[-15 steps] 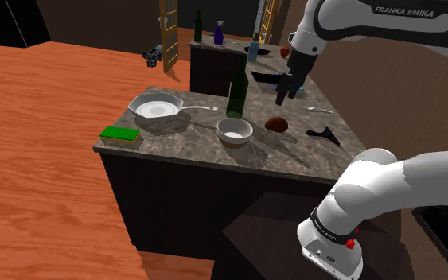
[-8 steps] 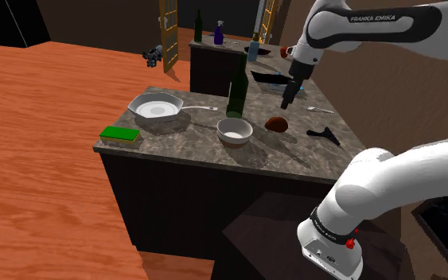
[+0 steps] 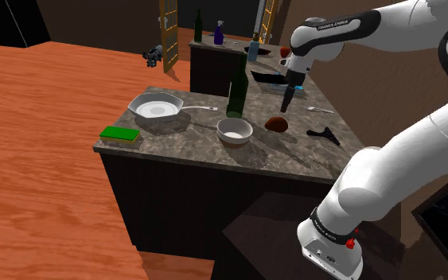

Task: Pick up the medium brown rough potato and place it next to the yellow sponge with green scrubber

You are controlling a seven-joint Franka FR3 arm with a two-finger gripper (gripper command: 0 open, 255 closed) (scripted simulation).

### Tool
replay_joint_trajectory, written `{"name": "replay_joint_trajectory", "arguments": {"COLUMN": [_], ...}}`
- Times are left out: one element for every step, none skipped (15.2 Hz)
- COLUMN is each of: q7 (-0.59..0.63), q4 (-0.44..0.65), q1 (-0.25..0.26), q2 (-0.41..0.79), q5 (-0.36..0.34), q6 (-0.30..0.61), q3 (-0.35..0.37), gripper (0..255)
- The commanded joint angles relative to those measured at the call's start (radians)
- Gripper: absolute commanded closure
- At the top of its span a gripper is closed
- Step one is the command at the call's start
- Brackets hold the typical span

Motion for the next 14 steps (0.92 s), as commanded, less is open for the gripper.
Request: {"name": "replay_joint_trajectory", "arguments": {"q7": [-0.128,-0.189,-0.251,-0.314,-0.376,-0.437,-0.494,-0.548,-0.592,-0.593,-0.594,-0.596,-0.598,-0.6], "q4": [0.051,0.08,0.112,0.145,0.18,0.218,0.256,0.297,0.335,0.323,0.311,0.299,0.288,0.277], "q1": [0.019,0.027,0.031,0.032,0.027,0.017,0.001,-0.019,-0.04,-0.042,-0.042,-0.041,-0.039,-0.038], "q2": [0.106,0.162,0.221,0.283,0.346,0.409,0.471,0.532,0.584,0.585,0.586,0.587,0.589,0.591], "q5": [0.044,0.074,0.107,0.143,0.181,0.219,0.255,0.288,0.316,0.317,0.319,0.322,0.325,0.328], "q6": [0.013,0.014,0.013,0.009,0.002,-0.007,-0.018,-0.031,-0.043,-0.03,-0.017,-0.005,0.008,0.021], "q3": [-0.06,-0.085,-0.106,-0.123,-0.134,-0.14,-0.139,-0.132,-0.122,-0.117,-0.115,-0.113,-0.111,-0.11], "gripper": [0,0,0,0,0,0,0,0,0,0,0,0,0,0]}}
